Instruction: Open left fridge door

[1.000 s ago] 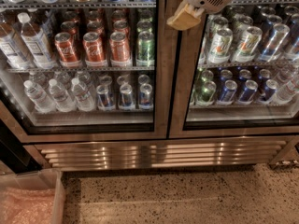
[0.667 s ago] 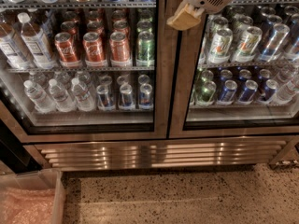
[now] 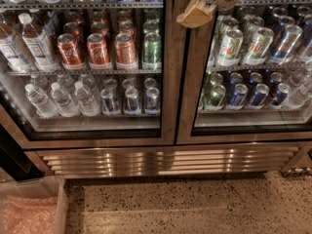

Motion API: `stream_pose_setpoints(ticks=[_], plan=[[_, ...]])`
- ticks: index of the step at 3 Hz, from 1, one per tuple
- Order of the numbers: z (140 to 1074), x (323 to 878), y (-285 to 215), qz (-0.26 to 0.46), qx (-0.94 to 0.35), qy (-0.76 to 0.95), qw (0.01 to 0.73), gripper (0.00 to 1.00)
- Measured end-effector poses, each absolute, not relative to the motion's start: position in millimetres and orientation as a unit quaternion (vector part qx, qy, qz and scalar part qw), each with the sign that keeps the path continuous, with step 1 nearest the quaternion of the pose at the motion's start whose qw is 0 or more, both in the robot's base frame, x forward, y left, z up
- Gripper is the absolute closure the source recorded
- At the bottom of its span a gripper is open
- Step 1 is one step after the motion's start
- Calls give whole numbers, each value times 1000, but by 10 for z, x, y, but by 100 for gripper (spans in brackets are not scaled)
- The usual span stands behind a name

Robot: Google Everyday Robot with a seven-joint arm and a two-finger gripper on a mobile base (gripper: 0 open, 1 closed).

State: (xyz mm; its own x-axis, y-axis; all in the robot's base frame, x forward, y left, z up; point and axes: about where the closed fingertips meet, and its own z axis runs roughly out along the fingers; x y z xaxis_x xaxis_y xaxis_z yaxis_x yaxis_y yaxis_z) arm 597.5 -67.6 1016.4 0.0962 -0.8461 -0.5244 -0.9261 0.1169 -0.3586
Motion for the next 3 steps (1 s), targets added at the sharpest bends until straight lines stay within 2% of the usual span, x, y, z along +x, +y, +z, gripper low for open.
stream_pose_setpoints(ticks=[3], plan=[[10241, 5976, -693, 64, -659, 671, 335, 100]])
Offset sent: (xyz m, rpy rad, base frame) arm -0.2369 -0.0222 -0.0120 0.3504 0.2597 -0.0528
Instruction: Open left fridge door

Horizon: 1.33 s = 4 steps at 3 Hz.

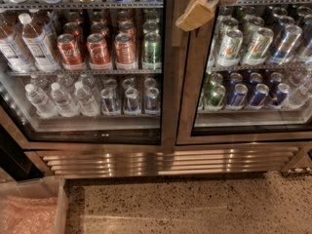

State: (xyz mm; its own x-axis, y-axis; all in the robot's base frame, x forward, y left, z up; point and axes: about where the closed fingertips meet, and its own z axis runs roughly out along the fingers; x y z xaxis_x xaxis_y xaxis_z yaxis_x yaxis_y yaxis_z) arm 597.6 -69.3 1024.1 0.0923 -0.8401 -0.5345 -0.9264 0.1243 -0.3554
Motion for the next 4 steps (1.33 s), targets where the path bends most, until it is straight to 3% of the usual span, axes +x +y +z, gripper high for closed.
stream_pose_setpoints(ticks=[1, 2, 3, 4], plan=[[10266, 5976, -693, 64, -659, 671, 335, 100], [10274, 5997, -677, 69, -661, 667, 336, 82], [10275, 5995, -685, 73, -664, 665, 335, 73], [10291, 5826, -657, 87, -670, 655, 340, 73]])
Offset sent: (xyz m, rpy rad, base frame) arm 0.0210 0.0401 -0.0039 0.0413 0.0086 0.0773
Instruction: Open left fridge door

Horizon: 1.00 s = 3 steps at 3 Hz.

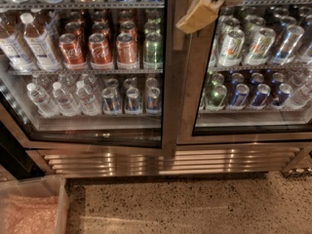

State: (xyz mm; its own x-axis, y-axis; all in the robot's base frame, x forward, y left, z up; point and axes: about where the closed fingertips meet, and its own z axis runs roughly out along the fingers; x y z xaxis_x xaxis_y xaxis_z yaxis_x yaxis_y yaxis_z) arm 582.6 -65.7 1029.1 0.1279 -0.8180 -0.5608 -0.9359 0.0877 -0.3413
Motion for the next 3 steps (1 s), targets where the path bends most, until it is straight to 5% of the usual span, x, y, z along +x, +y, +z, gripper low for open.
stream_pose_setpoints(ticks=[3], plan=[[10257, 5579, -692, 111, -664, 660, 334, 56]])
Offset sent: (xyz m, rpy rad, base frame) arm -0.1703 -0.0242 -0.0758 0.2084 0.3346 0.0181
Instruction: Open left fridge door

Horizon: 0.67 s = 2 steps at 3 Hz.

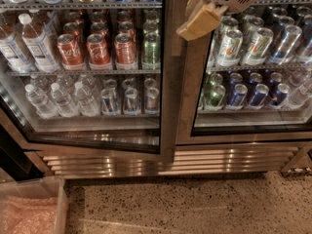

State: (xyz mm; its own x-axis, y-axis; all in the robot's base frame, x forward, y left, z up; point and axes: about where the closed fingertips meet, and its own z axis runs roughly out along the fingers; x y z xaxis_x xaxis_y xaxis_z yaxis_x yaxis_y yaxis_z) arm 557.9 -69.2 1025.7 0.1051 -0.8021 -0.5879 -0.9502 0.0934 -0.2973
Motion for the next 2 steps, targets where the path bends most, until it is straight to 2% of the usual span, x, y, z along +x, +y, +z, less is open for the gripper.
stream_pose_setpoints(ticks=[1, 2], plan=[[10270, 5579, -692, 111, -664, 660, 334, 37], [10270, 5579, -692, 111, -664, 660, 334, 14]])
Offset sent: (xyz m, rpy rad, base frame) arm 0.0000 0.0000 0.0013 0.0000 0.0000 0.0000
